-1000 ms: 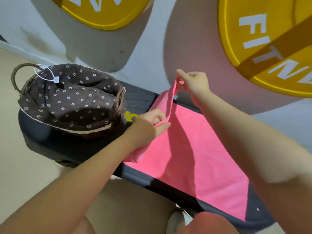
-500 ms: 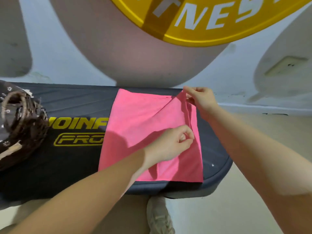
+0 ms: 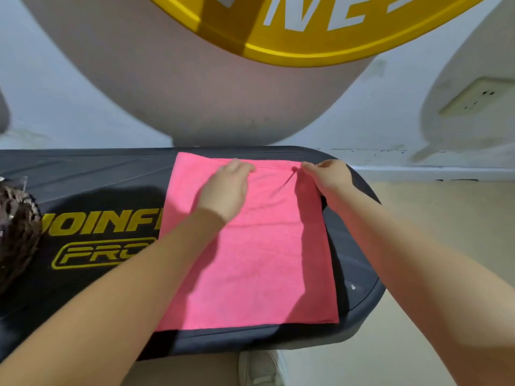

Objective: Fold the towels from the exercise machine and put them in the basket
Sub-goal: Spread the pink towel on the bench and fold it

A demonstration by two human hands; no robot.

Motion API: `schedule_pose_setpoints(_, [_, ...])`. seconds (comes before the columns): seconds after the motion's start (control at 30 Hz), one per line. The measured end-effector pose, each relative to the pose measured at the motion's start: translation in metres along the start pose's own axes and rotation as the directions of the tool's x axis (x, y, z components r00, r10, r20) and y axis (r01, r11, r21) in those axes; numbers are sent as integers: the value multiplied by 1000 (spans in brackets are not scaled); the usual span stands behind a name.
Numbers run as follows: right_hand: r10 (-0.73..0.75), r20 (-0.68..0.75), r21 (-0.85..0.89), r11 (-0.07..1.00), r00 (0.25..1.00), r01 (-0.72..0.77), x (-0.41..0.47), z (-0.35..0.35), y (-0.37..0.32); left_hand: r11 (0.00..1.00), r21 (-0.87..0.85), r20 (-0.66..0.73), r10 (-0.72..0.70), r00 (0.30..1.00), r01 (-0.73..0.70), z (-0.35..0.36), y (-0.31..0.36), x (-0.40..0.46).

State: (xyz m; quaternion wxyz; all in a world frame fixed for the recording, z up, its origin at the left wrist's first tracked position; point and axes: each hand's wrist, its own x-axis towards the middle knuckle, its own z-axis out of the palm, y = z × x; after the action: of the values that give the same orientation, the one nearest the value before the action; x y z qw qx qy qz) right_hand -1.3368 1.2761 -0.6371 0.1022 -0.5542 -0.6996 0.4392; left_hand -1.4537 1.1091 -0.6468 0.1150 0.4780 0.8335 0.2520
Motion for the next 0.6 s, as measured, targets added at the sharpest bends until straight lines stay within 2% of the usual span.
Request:
schedule_pose_setpoints(0.07, [-37,-6,21,999,999,37,3,3,1,991,120,-21,-49,999,52,-9,-17,16])
schedule_pose_setpoints(0.17, [-55,-29,71,996,998,57,7,1,5,973,219,84,-97,992,77,-18,-35,26])
schedule_pose_setpoints(0.33, [-42,-17,-17,999,999,42,11,-3,3,934,346,116,-138,984,90,-32,-45,26])
schedule_pose_setpoints(0.43, [-62,9,-109,992,998,62,13,0,-5,936,313,49,-185,982,161,-37,-54,25])
schedule_pose_setpoints(0.6, [-142,-81,-258,959,987,117,12,5,-7,930,327,-7,-179,984,171,-40,-61,22])
